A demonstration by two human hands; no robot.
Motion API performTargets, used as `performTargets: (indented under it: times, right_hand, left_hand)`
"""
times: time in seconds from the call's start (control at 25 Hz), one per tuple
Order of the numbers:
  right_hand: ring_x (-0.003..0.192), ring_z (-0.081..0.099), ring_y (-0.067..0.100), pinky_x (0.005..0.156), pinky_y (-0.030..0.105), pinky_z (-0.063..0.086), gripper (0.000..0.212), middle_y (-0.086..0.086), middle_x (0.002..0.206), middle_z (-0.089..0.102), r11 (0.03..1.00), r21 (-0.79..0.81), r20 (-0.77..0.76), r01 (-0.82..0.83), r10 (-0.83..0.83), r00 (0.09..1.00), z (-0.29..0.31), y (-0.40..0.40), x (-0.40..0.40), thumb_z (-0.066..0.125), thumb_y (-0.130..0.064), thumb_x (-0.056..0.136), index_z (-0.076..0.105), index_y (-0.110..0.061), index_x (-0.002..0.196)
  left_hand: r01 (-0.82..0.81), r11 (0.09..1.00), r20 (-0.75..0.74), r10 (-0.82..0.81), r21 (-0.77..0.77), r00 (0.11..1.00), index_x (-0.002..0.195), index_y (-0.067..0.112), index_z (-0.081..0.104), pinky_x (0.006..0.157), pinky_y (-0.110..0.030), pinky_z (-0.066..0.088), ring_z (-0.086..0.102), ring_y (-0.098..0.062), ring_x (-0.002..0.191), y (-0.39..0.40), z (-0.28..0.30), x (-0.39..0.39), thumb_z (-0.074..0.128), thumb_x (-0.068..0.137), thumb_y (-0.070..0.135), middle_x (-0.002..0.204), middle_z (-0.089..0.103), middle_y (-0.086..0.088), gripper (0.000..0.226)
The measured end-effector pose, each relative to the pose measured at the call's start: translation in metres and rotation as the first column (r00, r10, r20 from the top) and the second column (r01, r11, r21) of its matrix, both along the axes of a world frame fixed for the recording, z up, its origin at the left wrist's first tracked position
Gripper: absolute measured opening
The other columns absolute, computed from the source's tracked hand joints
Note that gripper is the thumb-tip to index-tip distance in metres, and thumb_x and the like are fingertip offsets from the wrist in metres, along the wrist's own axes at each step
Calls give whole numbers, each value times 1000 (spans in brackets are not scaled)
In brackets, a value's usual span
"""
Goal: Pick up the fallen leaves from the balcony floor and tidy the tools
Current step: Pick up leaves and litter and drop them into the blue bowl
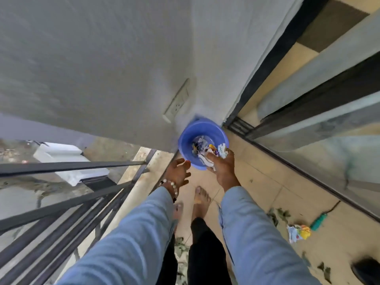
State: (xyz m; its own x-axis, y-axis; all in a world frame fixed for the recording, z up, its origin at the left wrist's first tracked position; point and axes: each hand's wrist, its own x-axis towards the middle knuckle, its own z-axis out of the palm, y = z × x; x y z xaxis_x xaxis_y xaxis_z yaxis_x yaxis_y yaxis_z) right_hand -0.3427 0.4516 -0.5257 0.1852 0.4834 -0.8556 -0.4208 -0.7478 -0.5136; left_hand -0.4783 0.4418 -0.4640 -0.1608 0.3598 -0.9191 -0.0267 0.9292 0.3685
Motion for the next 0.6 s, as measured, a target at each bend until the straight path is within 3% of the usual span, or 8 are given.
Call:
performTargets:
  times: [0.12, 0.2, 0.28, 0.48, 0.6]
  right_hand:
    - [110, 57, 24, 68, 44, 55, 62, -3, 125, 56, 996, -69, -56, 48, -52, 997, -36, 16, -5, 75, -37, 80, 44, -27, 132]
    - [117, 53, 26, 83, 47, 52, 51, 2, 129, 55, 992, -94, -81, 85, -93, 992, -50, 15, -5, 67, -34, 88, 48, -20, 133]
    - [114, 54, 26, 92, 41, 48, 40, 8, 120, 60, 988, -119, -58, 99, -107, 993, -51, 3, -6, 62, -26, 92, 54, -7, 126]
    - [76, 58, 16, 85, 33, 48, 12, 6, 78, 59, 971, -178, 7, 161, -162, 987, 5, -37, -10, 64, -17, 90, 61, -7, 84]
    - [61, 50, 17, 56, 22, 44, 16, 10, 69, 51, 960, -114, -14, 256, -259, 966, 60, -66, -12, 59, -5, 90, 56, -6, 75]
  left_hand:
    - [-12, 1000, -13, 12, -8, 1000, 136, 18, 41, 76, -34, 44, 58, -24, 96, 11, -42, -3, 53, 97, 24, 111, 58, -5, 41]
    - [-36, 999, -37, 35, -28, 999, 137, 19, 37, 80, -35, 43, 57, -25, 98, 10, -54, -8, 52, 98, 23, 110, 57, -4, 43]
    - [-57, 997, -45, 54, -61, 998, 136, 16, 41, 82, -35, 43, 57, -25, 98, 5, -57, -14, 52, 97, 21, 109, 58, -4, 40]
    - [-7, 999, -17, 6, -53, 1000, 110, 14, 55, 71, -31, 43, 60, -23, 89, -10, -14, -17, 44, 97, 13, 110, 62, -7, 17]
    - [91, 996, 4, -91, -2, 996, 103, 16, 57, 69, -28, 42, 61, -22, 84, -21, 29, -14, 34, 98, 11, 103, 65, -7, 24]
